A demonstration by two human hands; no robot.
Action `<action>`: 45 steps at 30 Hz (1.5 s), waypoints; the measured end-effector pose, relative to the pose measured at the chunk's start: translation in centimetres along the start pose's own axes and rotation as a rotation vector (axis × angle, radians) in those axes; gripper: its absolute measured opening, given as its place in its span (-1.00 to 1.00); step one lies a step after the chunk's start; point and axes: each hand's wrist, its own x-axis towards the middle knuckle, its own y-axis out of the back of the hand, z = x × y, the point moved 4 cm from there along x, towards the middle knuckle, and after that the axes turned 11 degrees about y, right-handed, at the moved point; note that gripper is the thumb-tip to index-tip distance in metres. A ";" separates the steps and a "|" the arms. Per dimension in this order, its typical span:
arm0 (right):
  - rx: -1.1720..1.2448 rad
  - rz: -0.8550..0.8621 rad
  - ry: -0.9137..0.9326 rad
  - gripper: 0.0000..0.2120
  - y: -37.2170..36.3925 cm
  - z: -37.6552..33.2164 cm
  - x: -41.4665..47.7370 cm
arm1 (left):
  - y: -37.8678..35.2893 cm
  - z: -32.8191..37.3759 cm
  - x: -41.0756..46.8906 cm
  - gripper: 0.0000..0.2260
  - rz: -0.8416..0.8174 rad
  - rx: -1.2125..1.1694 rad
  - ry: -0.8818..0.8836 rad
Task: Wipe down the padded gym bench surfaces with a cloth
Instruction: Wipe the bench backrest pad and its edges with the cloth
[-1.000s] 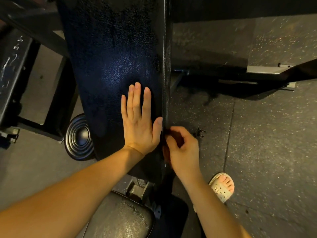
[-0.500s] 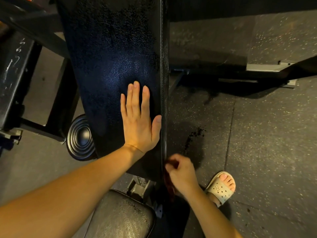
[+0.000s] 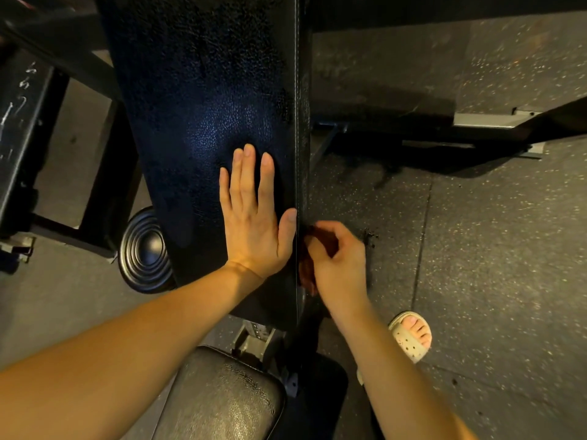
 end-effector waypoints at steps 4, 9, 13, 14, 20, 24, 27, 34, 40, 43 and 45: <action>-0.385 -0.304 -0.379 -0.79 -1.0 6.3 -6.1 | 0.0 0.0 0.0 -0.36 -0.005 0.002 -0.003; -0.110 -0.019 -0.174 -0.82 -0.2 0.5 1.3 | -0.2 -0.2 0.0 -0.35 -0.004 0.002 0.000; -0.037 0.030 -0.068 -0.78 -0.4 -0.1 0.4 | -0.2 -0.3 0.0 -0.35 -0.007 0.005 0.002; -0.125 -0.049 -0.170 -0.79 -0.8 1.8 -1.5 | -0.2 -0.3 0.0 -0.35 -0.006 0.004 -0.001; -0.137 -0.084 -0.051 -0.83 -0.1 -2.2 2.2 | -0.3 -0.3 0.0 -0.34 -0.016 0.018 0.001; -0.123 -0.009 0.278 -0.79 0.2 -8.4 5.6 | -0.1 -0.3 0.0 -0.34 -0.042 0.045 0.006; -0.244 -0.201 0.017 -0.83 0.0 -2.8 0.6 | 0.2 -0.1 0.0 -0.34 -0.076 0.066 0.003; -0.262 -0.053 0.136 -0.86 0.2 -9.3 7.2 | 4.2 -0.2 0.9 -0.39 -0.229 -0.004 -0.019; -0.101 0.048 0.267 -0.86 0.3 -13.0 9.9 | 7.5 -0.5 8.1 -0.50 -0.102 -0.082 -0.061; -0.274 -0.166 -0.018 -0.86 0.4 -8.3 5.7 | 7.4 0.3 12.7 -0.48 -0.041 -0.043 -0.040; -0.325 -0.179 -0.041 -0.84 0.5 -8.8 6.6 | 6.6 0.8 14.4 -0.46 -0.029 -0.016 -0.040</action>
